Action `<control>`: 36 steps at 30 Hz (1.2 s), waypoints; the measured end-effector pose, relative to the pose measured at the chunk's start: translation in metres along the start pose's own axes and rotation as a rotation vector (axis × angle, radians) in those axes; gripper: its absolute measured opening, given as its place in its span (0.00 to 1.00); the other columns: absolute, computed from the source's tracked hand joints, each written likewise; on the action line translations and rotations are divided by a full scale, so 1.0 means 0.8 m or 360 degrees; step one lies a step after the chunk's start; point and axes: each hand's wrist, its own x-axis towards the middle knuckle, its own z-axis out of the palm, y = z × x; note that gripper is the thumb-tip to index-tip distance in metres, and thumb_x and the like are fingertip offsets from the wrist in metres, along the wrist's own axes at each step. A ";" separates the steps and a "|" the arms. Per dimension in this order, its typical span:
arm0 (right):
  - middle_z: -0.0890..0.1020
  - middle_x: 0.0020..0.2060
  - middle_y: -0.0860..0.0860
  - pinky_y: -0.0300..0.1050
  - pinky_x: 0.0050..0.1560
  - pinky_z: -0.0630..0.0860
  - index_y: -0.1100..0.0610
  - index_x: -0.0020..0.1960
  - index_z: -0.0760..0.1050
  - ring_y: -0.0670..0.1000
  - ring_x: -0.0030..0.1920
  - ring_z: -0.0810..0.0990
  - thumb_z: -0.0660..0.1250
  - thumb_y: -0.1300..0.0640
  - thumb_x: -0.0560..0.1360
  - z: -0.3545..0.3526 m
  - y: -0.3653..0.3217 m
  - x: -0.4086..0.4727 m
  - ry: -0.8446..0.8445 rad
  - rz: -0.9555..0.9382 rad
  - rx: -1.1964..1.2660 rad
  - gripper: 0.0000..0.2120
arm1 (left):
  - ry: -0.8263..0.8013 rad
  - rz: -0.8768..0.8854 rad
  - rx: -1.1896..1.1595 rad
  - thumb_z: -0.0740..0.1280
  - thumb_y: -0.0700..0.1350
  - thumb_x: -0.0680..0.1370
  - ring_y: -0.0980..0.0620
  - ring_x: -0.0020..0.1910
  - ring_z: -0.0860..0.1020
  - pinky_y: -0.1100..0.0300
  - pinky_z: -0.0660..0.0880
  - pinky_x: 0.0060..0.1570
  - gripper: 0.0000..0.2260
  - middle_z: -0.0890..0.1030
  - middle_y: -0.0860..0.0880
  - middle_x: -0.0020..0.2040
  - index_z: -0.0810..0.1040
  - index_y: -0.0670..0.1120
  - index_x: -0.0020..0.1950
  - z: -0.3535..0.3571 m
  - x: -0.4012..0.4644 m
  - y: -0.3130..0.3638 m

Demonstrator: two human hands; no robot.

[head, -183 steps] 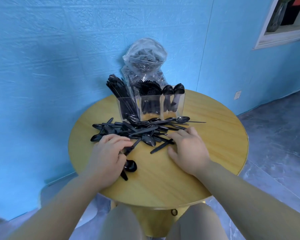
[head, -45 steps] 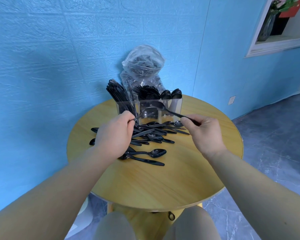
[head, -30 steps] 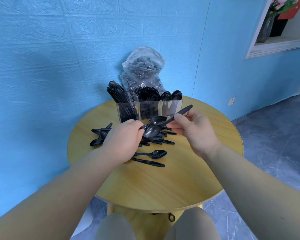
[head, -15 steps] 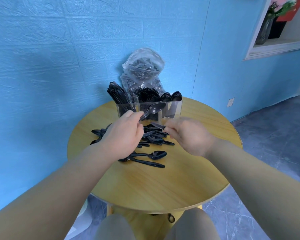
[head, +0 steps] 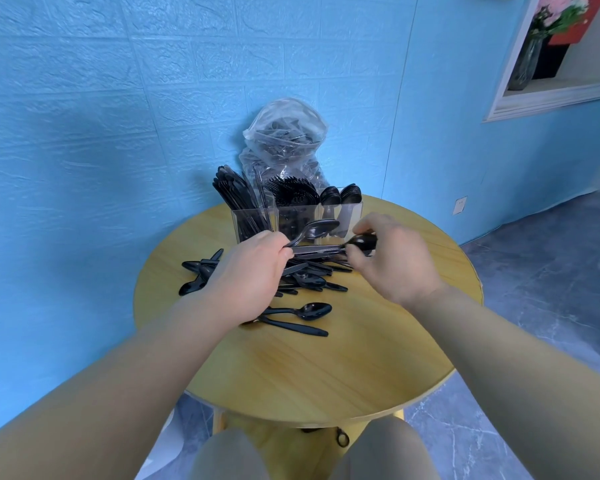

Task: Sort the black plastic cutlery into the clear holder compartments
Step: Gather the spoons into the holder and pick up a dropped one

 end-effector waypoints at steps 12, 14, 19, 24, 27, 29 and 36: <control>0.72 0.33 0.46 0.33 0.33 0.66 0.52 0.38 0.67 0.50 0.35 0.71 0.73 0.57 0.71 0.010 -0.017 0.001 0.0162 0.0179 0.0443 0.13 | -0.0126 0.0096 0.0133 0.50 0.50 0.83 0.54 0.38 0.72 0.56 0.67 0.37 0.11 0.70 0.53 0.42 0.70 0.49 0.51 0.003 0.002 0.009; 0.73 0.34 0.45 0.33 0.33 0.66 0.53 0.42 0.68 0.48 0.34 0.72 0.73 0.55 0.71 0.012 -0.021 0.002 0.0158 0.0199 0.0485 0.13 | -0.0129 0.0153 0.0160 0.50 0.48 0.83 0.53 0.39 0.72 0.56 0.68 0.37 0.11 0.71 0.52 0.43 0.71 0.47 0.54 0.003 0.001 0.013; 0.76 0.33 0.42 0.30 0.35 0.68 0.50 0.42 0.73 0.43 0.34 0.73 0.71 0.58 0.73 0.010 -0.022 0.002 0.0102 0.0229 0.0578 0.07 | -0.0071 0.0124 0.0157 0.49 0.47 0.83 0.51 0.43 0.73 0.52 0.73 0.42 0.14 0.73 0.51 0.47 0.71 0.48 0.62 0.002 0.006 0.009; 0.83 0.37 0.48 0.39 0.47 0.78 0.52 0.47 0.80 0.44 0.38 0.81 0.66 0.63 0.76 0.004 -0.023 0.005 0.0223 0.0487 0.1291 0.08 | 0.0033 0.0124 -0.0054 0.50 0.44 0.83 0.51 0.47 0.74 0.52 0.73 0.48 0.16 0.73 0.50 0.53 0.66 0.47 0.70 0.005 0.015 0.018; 0.84 0.38 0.48 0.34 0.43 0.78 0.57 0.51 0.81 0.40 0.35 0.81 0.64 0.64 0.77 -0.004 -0.024 0.017 0.0388 0.0604 0.1508 0.08 | 0.0089 0.0217 -0.0138 0.51 0.44 0.83 0.50 0.53 0.73 0.53 0.72 0.52 0.18 0.74 0.50 0.56 0.65 0.47 0.73 0.003 0.034 0.029; 0.84 0.40 0.47 0.38 0.48 0.79 0.54 0.50 0.81 0.42 0.40 0.82 0.64 0.63 0.77 -0.011 -0.020 0.032 0.0522 0.0583 0.1461 0.08 | 0.0184 0.0287 -0.0073 0.53 0.46 0.83 0.51 0.57 0.71 0.57 0.69 0.56 0.18 0.74 0.51 0.58 0.65 0.49 0.74 -0.001 0.053 0.033; 0.77 0.31 0.41 0.35 0.38 0.70 0.56 0.55 0.82 0.42 0.31 0.75 0.62 0.61 0.78 -0.056 0.009 0.115 0.0843 0.0103 0.0666 0.11 | 0.0402 0.0216 0.0305 0.60 0.58 0.79 0.49 0.70 0.60 0.51 0.59 0.69 0.27 0.68 0.53 0.71 0.62 0.51 0.75 -0.014 0.117 0.012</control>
